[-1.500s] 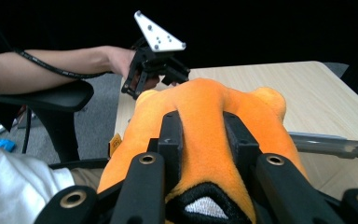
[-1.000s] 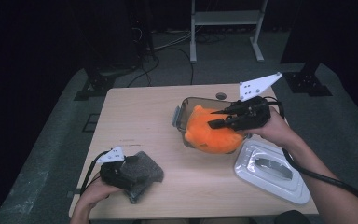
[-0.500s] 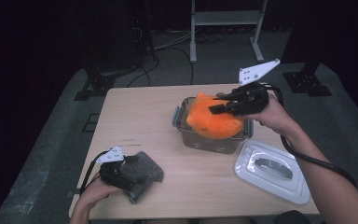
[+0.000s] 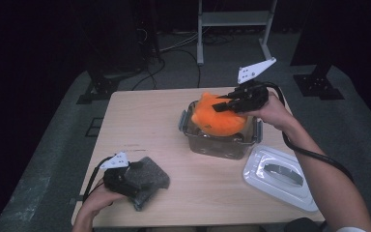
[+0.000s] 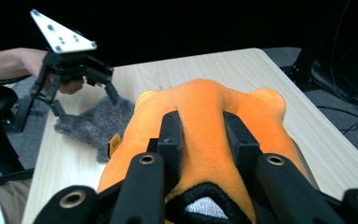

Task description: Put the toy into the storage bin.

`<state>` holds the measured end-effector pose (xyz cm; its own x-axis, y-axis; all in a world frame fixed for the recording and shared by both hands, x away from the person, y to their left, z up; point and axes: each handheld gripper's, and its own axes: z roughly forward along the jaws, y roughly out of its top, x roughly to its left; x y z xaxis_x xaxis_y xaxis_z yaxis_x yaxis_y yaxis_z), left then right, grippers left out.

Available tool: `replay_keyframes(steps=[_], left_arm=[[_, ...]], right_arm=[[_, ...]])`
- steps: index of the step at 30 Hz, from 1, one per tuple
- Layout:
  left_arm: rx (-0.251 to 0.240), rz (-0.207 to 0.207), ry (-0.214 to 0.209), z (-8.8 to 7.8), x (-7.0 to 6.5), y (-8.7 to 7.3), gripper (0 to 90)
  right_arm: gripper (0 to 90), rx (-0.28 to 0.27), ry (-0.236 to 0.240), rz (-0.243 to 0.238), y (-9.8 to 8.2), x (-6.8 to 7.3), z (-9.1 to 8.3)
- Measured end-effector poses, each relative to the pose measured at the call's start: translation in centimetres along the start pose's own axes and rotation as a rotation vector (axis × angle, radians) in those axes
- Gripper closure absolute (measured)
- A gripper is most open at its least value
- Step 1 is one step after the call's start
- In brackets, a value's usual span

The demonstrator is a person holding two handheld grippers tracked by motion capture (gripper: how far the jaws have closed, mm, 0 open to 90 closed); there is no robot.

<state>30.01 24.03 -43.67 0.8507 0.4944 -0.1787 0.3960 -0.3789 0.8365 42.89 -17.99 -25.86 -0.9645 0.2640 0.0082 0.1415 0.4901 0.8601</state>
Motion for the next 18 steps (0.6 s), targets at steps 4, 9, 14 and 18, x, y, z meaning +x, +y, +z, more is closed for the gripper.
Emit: replay_keyframes(steps=[4,9,14,18], left_arm=[[0.002,0.004,-0.002,0.0,0.0,0.0,5.4],[0.002,0.002,-0.002,0.0,0.1,0.0,5.3],[0.002,0.002,-0.005,0.0,0.0,0.0,5.4],[0.004,0.003,-0.005,0.0,0.0,0.0,5.4]], right_arm=[[71.3,0.0,-0.007,0.018,-0.5,-0.9,0.5],[71.3,0.005,-0.015,0.027,-1.3,-1.9,1.3],[71.3,0.004,-0.024,0.052,-2.3,-2.7,1.9],[71.3,0.001,-0.024,0.071,-2.8,-3.1,2.3]])
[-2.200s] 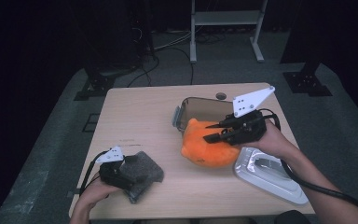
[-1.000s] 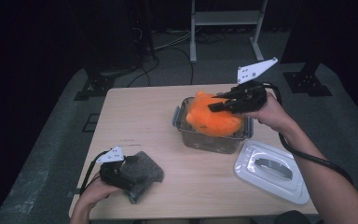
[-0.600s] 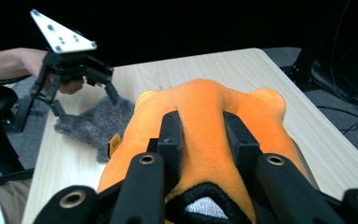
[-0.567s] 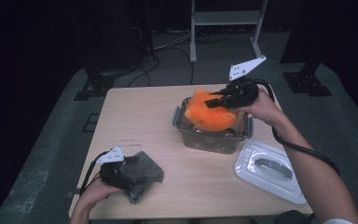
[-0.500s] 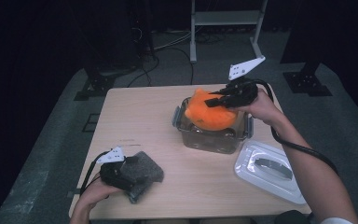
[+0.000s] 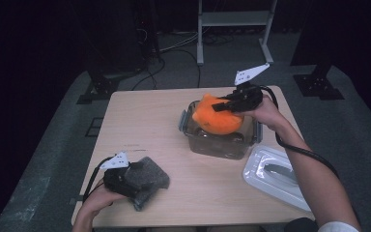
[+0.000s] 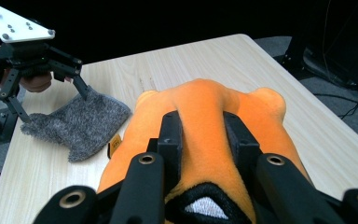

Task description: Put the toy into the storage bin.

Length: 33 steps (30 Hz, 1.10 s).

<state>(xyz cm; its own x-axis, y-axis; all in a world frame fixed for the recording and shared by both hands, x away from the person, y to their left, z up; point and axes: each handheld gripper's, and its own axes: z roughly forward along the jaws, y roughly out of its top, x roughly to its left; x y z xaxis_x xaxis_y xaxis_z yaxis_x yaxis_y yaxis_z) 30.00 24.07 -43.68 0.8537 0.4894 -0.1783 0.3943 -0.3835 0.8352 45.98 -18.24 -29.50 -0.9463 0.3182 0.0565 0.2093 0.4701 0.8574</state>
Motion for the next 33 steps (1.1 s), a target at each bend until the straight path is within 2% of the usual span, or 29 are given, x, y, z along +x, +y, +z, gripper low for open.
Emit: replay_keyframes(steps=[8,33], left_arm=[[0.0,0.0,-0.002,0.0,0.0,0.0,5.3],[0.0,-0.001,-0.005,-0.1,0.0,0.0,5.3]], right_arm=[[70.9,0.008,-0.005,0.014,-0.7,-0.7,0.5],[70.6,0.064,0.006,0.041,-2.6,-1.4,2.7]])
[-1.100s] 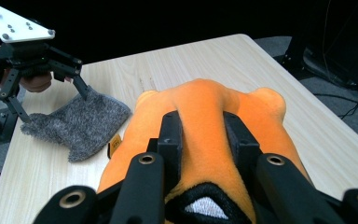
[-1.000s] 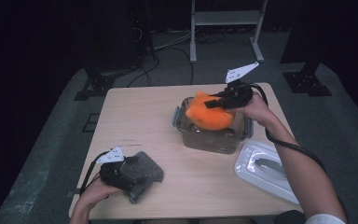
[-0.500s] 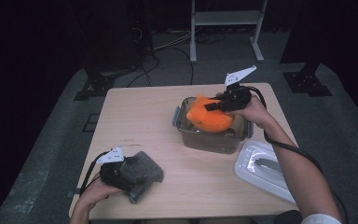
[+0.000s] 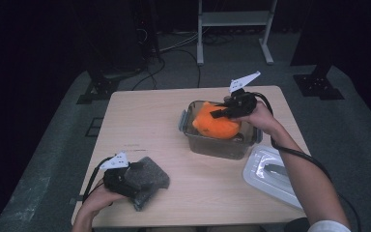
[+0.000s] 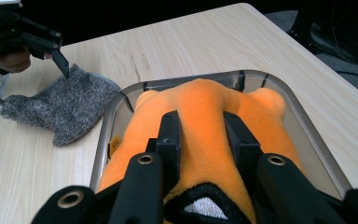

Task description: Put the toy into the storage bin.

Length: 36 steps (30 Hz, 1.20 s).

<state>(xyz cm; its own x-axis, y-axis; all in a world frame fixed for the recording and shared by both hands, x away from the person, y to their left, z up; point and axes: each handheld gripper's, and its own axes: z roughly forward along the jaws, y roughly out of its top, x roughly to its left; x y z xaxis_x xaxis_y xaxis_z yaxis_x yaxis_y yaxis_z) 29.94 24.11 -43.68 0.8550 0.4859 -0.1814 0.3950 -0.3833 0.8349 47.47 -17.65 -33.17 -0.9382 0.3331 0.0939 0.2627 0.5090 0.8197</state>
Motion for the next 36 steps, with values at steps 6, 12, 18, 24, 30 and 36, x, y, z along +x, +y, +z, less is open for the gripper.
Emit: replay_keyframes(steps=[6,12,18,24,30,36], left_arm=[[-0.002,0.0,0.0,-0.1,0.0,0.0,5.4],[0.0,0.0,-0.003,0.0,0.0,0.0,5.4],[-0.001,0.0,-0.005,0.1,0.0,0.0,5.4],[0.001,0.001,-0.006,0.1,0.0,0.0,5.3],[0.0,-0.001,-0.006,0.0,0.0,0.0,5.3],[0.003,0.002,-0.006,0.0,0.0,0.0,5.3]], right_arm=[[70.5,0.011,0.0,0.012,-0.4,-0.2,0.5],[70.0,0.027,0.002,0.02,-0.8,-0.4,0.9],[69.9,0.05,0.007,0.022,-1.0,-0.4,1.4],[69.9,0.063,0.011,0.022,-1.1,-0.4,1.8],[69.2,0.077,0.012,0.025,-1.2,-0.5,2.2],[68.9,0.09,0.013,0.026,-1.3,-0.5,2.6]])
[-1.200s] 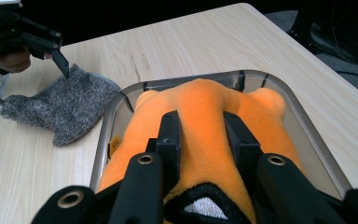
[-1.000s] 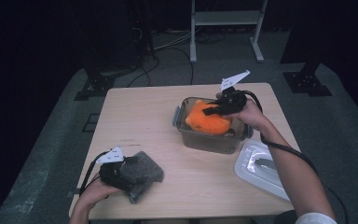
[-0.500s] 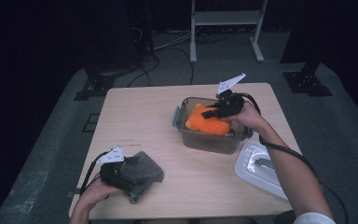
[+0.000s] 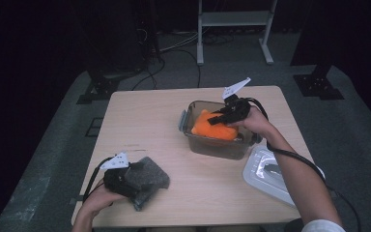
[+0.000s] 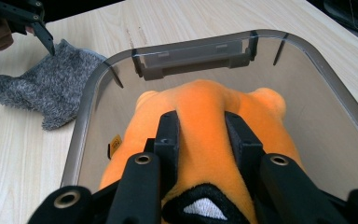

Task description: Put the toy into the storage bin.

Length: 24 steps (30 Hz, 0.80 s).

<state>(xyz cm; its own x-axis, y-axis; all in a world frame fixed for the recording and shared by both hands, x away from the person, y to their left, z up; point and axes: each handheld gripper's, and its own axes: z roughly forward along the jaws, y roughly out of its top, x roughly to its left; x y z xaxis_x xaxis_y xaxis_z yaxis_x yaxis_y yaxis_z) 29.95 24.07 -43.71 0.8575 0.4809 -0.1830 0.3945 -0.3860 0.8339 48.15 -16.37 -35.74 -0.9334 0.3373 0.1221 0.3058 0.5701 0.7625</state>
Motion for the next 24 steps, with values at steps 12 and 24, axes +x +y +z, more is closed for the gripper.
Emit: replay_keyframes(steps=[12,24], left_arm=[[-0.002,-0.003,0.003,-0.06,-0.05,0.02,5.3],[0.0,-0.002,0.0,-0.01,-0.07,0.03,5.3]], right_arm=[[64.9,0.015,-0.009,0.003,0.02,0.06,0.28],[58.5,0.012,-0.003,0.009,0.19,0.19,0.3]])
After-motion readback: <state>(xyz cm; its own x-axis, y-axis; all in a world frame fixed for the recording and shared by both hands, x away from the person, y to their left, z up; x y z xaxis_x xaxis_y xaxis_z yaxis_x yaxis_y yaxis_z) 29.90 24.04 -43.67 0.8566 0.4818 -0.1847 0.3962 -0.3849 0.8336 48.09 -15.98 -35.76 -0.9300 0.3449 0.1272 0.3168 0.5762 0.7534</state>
